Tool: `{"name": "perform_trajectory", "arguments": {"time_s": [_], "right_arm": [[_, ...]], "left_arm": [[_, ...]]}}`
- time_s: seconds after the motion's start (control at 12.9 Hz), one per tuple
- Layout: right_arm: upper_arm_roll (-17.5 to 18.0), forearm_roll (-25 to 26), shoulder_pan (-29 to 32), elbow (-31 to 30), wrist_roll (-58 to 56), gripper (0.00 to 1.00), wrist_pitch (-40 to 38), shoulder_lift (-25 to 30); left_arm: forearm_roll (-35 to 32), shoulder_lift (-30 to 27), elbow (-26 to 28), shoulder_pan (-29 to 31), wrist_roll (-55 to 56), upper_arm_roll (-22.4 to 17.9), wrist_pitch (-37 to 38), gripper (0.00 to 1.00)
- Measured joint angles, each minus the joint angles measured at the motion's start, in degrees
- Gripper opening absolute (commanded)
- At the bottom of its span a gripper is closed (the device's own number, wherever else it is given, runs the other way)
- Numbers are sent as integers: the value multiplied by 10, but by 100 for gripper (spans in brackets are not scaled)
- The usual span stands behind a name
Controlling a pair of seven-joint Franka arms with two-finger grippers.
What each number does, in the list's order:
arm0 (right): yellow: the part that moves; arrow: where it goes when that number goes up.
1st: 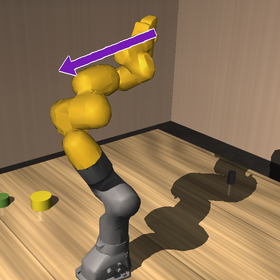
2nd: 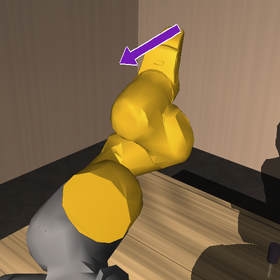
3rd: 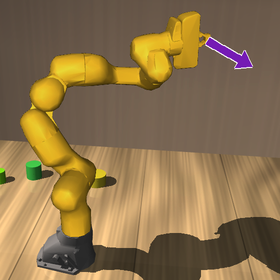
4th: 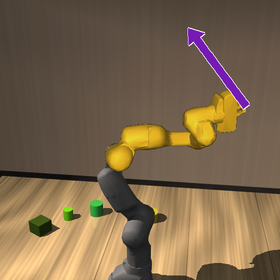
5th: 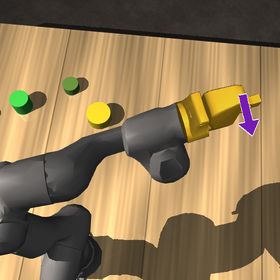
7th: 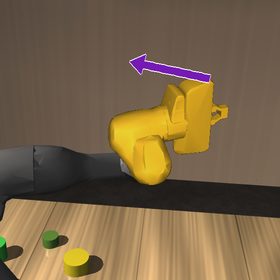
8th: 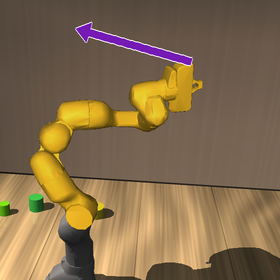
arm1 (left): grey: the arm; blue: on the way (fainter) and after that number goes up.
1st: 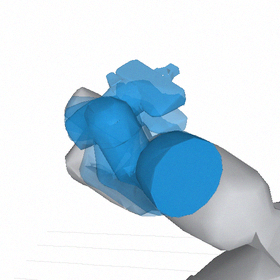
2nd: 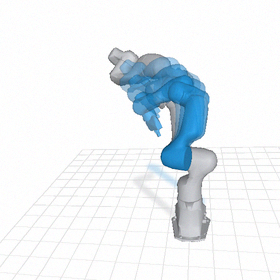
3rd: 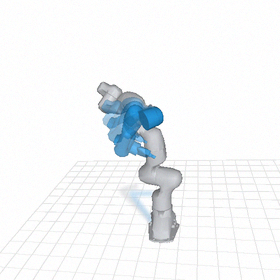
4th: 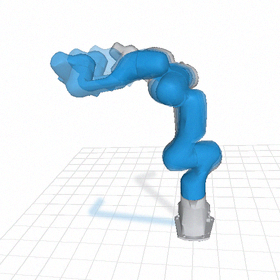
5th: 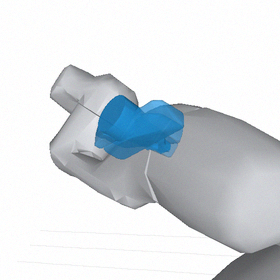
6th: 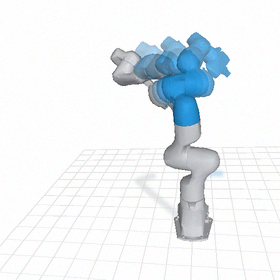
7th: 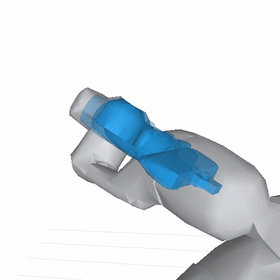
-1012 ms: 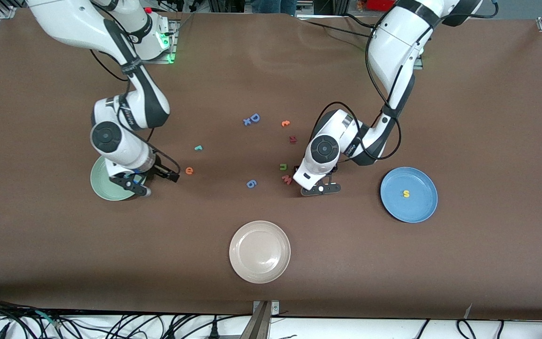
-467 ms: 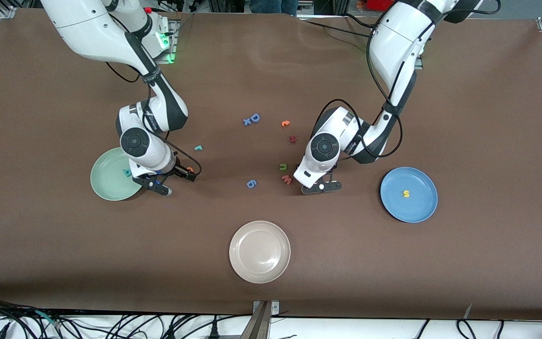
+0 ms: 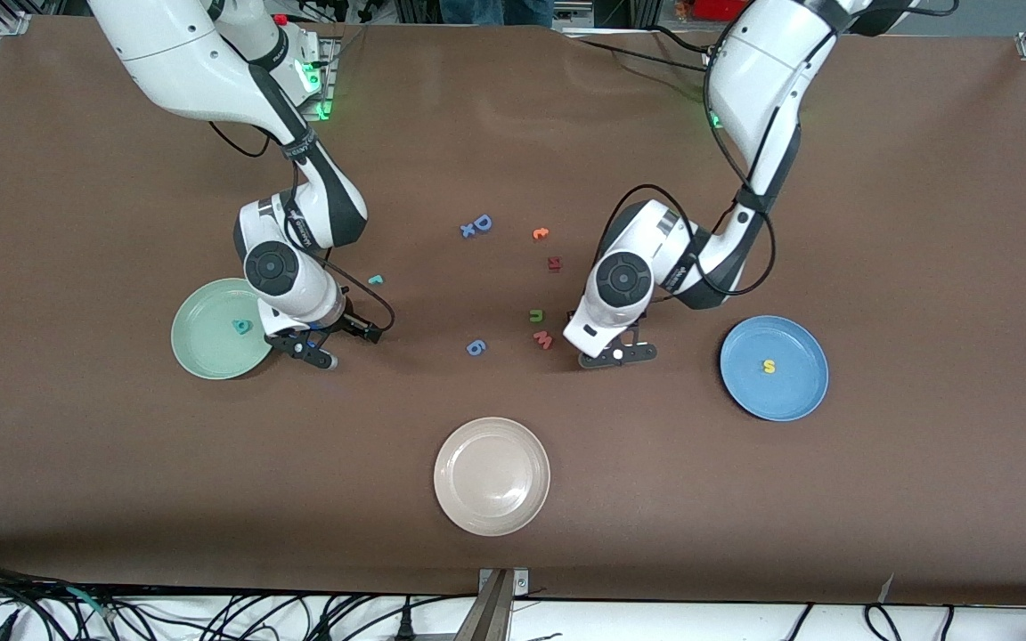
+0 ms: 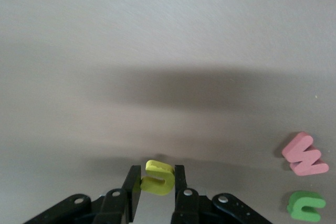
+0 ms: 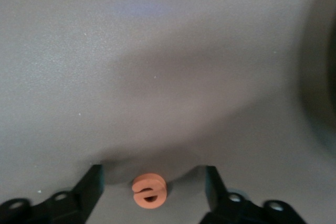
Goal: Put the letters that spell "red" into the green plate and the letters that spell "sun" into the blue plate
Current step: 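Place the yellow U on the blue plate while the right gripper grasps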
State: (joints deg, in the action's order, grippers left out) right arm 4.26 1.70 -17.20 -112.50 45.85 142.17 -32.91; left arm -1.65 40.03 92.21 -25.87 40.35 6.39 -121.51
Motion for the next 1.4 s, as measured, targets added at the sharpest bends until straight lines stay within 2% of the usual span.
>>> {"name": "perform_trajectory", "arguments": {"time_s": [0.16,0.39,0.7,0.86,0.93,1.01,1.09,1.24,1.4], "right_arm": [[2,0,-3,4,3,43,5,-1],[4,0,-4,7,13,42,4,-2],[11,0,-4,7,16,42,4,-2],[13,0,-4,7,17,36,4,-2],[14,0,-4,7,17,35,4,-2],[14,0,-4,7,17,31,4,-2],[14,0,-4,7,17,25,4,-2],[14,0,-4,7,17,13,4,-2],[14,0,-4,8,17,12,4,-1]], "left_arm": [[-1,-30,-4,25,-52,-7,47,17],[-6,-56,-4,93,-189,-18,87,18],[-51,-58,5,189,-314,-19,93,18],[-52,-53,13,207,-329,-18,93,18],[-52,-48,15,209,-329,-18,92,24],[-52,-41,15,208,-329,-18,90,70],[-52,-36,15,209,-329,-18,86,100],[-52,-30,15,210,-329,-18,83,100],[-52,-28,15,212,-329,-18,82,100]]}}
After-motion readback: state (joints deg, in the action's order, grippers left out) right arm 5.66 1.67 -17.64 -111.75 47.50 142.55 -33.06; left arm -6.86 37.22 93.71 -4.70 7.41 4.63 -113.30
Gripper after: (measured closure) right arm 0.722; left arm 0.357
